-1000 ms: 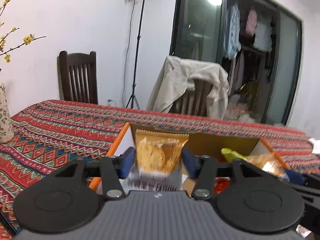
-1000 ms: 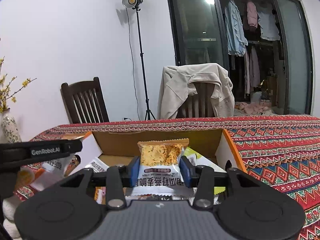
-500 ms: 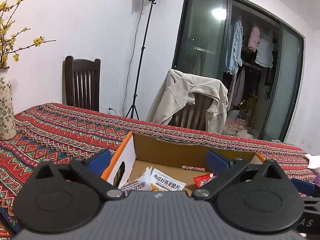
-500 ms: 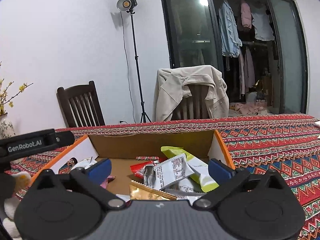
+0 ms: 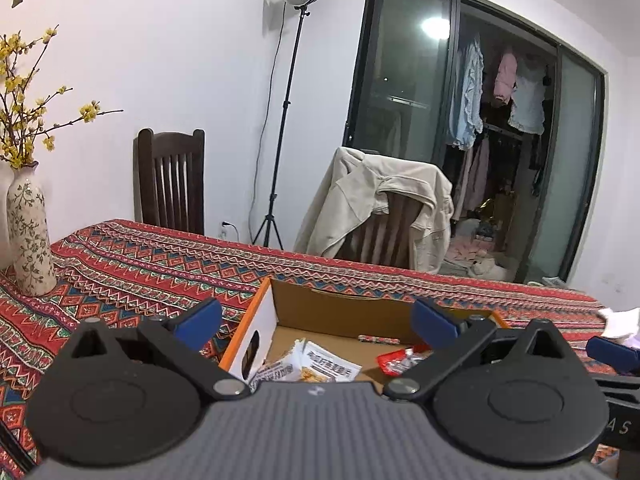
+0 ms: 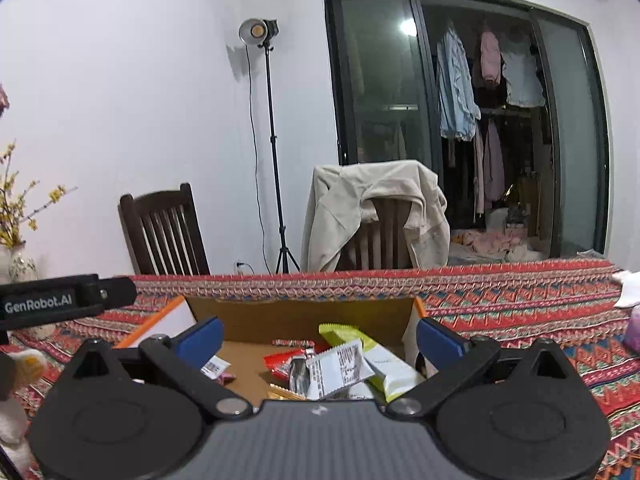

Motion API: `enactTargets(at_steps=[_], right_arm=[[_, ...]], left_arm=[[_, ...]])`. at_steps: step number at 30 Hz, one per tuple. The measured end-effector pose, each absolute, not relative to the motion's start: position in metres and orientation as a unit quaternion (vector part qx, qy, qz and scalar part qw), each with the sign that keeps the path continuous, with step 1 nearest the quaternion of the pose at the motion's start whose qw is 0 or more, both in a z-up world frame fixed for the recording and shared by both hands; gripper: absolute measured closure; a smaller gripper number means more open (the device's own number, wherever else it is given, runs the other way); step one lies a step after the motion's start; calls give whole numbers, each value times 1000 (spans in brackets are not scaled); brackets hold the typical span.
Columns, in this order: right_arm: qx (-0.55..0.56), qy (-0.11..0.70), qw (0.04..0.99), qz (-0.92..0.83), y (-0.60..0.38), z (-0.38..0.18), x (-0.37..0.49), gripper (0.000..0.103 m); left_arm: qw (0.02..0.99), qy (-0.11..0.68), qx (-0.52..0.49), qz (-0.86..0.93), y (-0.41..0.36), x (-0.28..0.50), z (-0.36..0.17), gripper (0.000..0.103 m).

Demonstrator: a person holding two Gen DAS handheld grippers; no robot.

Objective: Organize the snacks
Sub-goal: 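Withdraw both tools from the box back over the snack pile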

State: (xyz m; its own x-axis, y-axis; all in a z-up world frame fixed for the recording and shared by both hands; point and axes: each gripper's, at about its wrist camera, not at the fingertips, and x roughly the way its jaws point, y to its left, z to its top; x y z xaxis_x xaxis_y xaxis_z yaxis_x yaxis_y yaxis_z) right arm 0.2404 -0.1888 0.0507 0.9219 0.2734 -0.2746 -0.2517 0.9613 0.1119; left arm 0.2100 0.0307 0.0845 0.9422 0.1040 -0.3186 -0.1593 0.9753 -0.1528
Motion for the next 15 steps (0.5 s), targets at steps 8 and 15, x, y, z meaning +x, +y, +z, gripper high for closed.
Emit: enactTargets(at_steps=[8,15], right_arm=[[33,146,980,134,-209,55,204,0],[9,167,976,136,-223,39,176,0]], left_arm=[[983,164,-59,63,25,174,86,0],[982,177,-53,48,26,146,71,0]])
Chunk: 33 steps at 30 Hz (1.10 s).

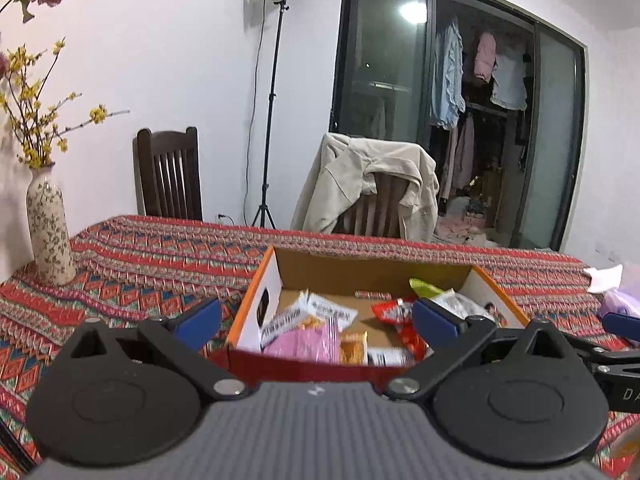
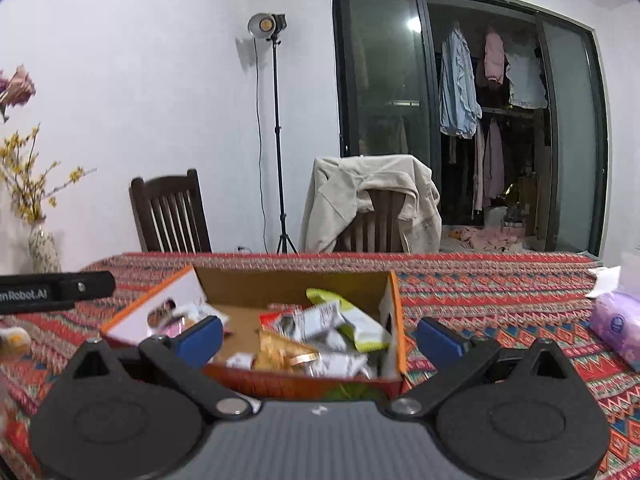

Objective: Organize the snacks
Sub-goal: 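Withdraw both tools from the box back over the snack pile, then grasp a white packet with the right tool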

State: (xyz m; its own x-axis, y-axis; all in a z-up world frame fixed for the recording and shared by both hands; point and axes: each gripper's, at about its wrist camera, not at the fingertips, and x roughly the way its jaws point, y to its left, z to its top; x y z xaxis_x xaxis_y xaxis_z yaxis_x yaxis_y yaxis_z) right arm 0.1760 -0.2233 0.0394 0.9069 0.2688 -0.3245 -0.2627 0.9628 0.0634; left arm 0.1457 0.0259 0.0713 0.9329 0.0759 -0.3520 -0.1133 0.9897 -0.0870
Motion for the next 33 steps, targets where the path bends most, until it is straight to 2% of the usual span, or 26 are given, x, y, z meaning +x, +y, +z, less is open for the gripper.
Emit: enactTargets(at_steps=[18,33], right_arm=[[-31,258,961,96,-262,-18,145,0],[-33,357,931,65,-278,-44,230,0]], left_arm=[[968,235,-62,62,52,101,-3,0],[965,242,-80,67,59,108,-15,0]])
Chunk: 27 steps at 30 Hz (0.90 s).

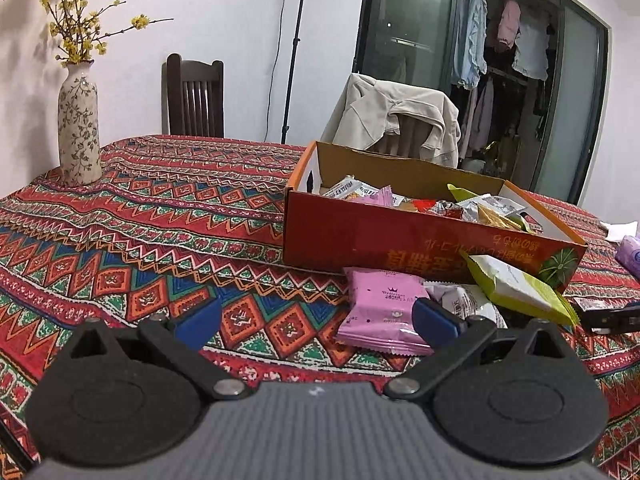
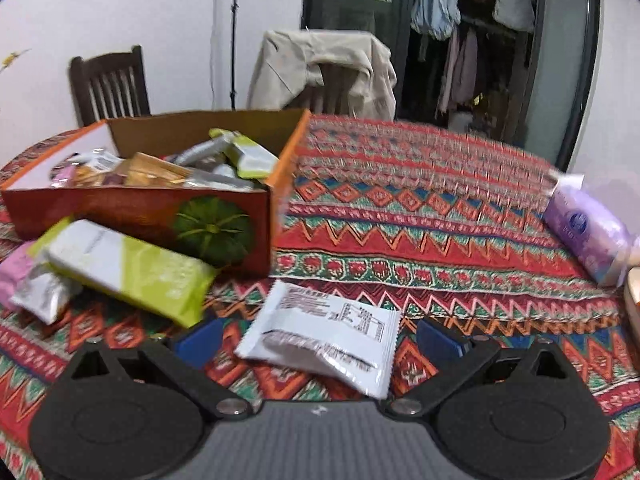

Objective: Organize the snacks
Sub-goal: 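Grasp a white packet with the right tool, then grasp the pink packet with the left tool while the right tool holds the white packet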

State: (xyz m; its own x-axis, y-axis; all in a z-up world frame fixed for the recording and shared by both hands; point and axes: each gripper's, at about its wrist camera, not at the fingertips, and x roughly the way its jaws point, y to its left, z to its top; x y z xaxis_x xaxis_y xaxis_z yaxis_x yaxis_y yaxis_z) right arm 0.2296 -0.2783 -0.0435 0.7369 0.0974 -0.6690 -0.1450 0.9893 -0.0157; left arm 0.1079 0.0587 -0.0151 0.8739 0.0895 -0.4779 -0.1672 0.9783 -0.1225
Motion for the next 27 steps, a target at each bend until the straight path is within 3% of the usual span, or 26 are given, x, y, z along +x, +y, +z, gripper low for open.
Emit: enactTargets(at_steps=[15,18,23,27], right_arm=[[-13,346,934,85,-285,-55,236,0],[-18,334,937,101,-282,-53,229,13],[-24,318,939,127,-276,-49,217,44],[-27,309,942,128,-276,-47,213,48]], left_arm=[[960,255,-93,73,62,112,-18,0],[959,258,-95,74,63,112,-18,0],[955,264,-107,81,67,114,-20,0],[954,265,-108,84,68,115,-20,0]])
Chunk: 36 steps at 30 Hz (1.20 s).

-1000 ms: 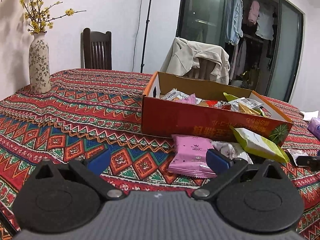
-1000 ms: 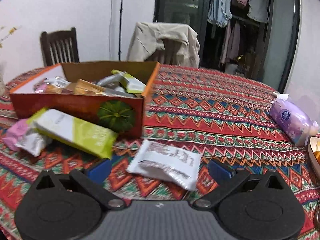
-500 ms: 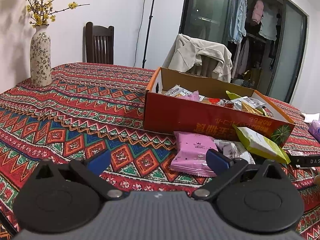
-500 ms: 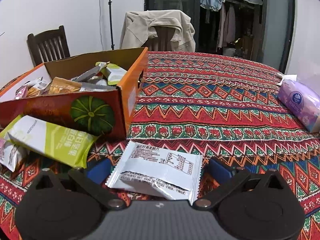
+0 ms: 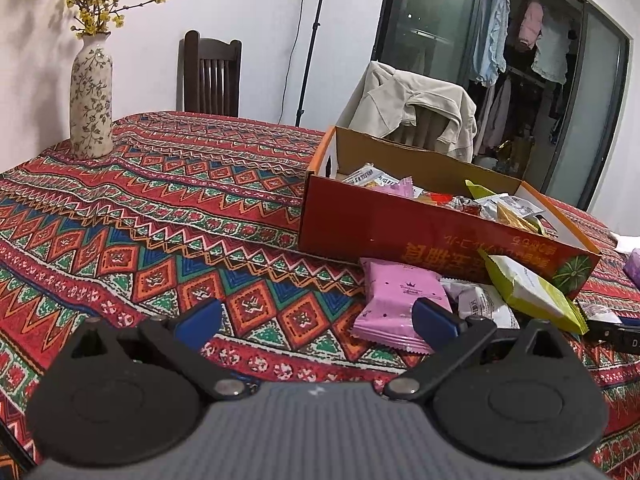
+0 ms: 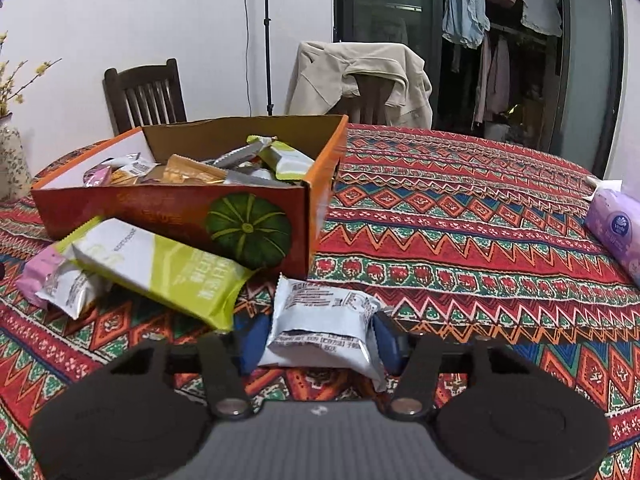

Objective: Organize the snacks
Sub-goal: 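Grasp the pink packet with the left tool while the right tool holds the white packet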

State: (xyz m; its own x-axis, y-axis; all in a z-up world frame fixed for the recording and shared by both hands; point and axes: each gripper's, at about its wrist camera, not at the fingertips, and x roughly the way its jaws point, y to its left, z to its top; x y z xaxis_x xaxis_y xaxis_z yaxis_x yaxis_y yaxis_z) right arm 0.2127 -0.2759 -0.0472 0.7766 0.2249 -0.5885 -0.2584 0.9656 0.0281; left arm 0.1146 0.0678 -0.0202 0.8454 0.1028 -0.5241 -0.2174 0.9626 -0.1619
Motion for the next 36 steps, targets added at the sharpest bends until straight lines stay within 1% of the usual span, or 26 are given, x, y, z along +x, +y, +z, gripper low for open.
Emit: enactTargets(at_steps=[6,12,20,28,34,35,36], right_arm=[[-28,265,956,122,-280,-39,198,48],[-25,257,957,133,-282,-37,193,48],[-18,245,959,140,-285,-34,188,48],[-13,246,959,137,-289,-33,185,47],[-12,246,959,143,-290,-33,184,47],[-13,245,959,145,-289,-33,185,46],[-13,245,958,146,-289,-33,185,46]], left_arm=[[953,270,-100,92,65,116,-20,0],[945,314,-48,75,49,130,-19,0],[948,310,-25,73,25,154,-5,0],[932,352,-13,88,11,189,-23,0],[928,359,-7,97,7,198,-34,0],[929,358,-7,97,7,197,-35,1],[929,357,-8,95,7,197,-35,4]])
